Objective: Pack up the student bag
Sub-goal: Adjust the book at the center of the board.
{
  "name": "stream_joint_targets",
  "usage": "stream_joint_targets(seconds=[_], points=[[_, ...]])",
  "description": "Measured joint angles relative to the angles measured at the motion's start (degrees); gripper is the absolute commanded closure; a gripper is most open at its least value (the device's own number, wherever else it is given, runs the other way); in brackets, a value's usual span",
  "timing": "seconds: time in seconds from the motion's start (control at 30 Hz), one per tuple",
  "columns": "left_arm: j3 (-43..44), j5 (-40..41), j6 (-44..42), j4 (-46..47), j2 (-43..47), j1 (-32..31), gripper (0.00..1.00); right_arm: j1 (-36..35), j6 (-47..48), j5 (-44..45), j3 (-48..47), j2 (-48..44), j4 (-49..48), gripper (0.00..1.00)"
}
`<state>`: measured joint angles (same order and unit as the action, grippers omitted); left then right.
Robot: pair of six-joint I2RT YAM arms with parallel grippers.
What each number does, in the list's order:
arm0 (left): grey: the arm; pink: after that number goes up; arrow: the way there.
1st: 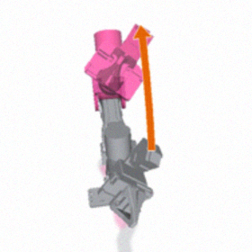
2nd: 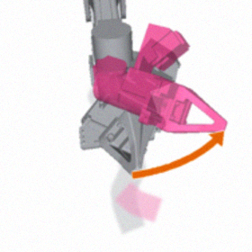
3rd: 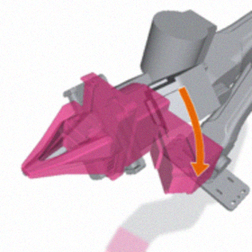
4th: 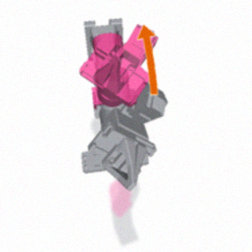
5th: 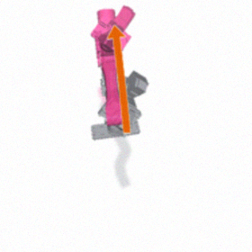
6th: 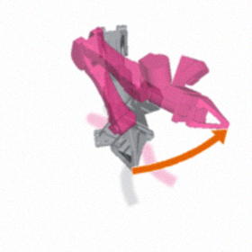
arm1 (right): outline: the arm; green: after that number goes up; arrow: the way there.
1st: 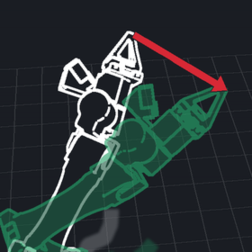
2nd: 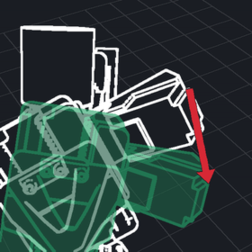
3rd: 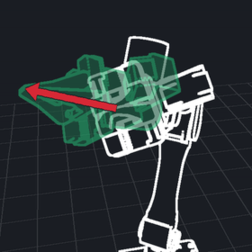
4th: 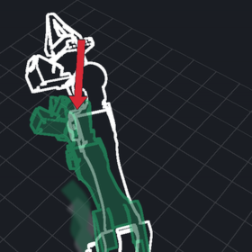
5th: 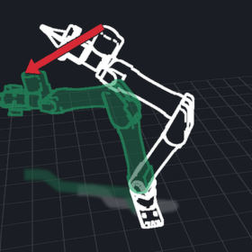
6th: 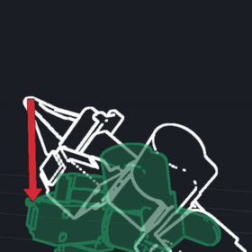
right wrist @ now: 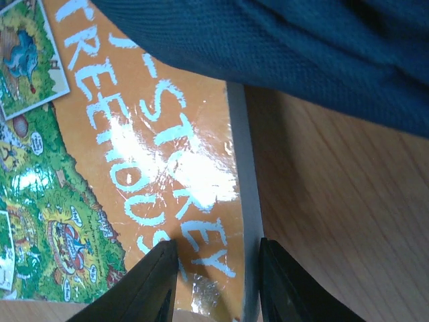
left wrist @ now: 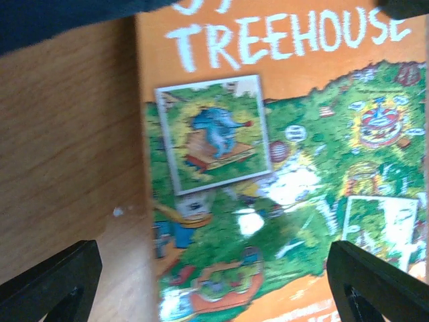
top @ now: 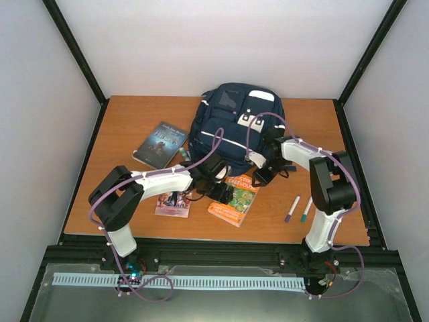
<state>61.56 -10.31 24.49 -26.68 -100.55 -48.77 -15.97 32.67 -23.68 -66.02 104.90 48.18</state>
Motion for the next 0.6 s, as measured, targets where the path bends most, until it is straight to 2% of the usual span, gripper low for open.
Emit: stream_joint_targets(seconds=[0.23, 0.6], points=[[-3.74, -2.75, -0.07, 0.26, 1.60, 0.02, 0.06, -6.03, -1.49, 0.74, -5.57, 4.17, 2.08, 0.64], [-6.56, -12.66, -1.84, 3.72, 2.91, -1.22, 0.09, -4.68, -6.73, 4.17, -7.65, 4.98, 1.46, 0.55]])
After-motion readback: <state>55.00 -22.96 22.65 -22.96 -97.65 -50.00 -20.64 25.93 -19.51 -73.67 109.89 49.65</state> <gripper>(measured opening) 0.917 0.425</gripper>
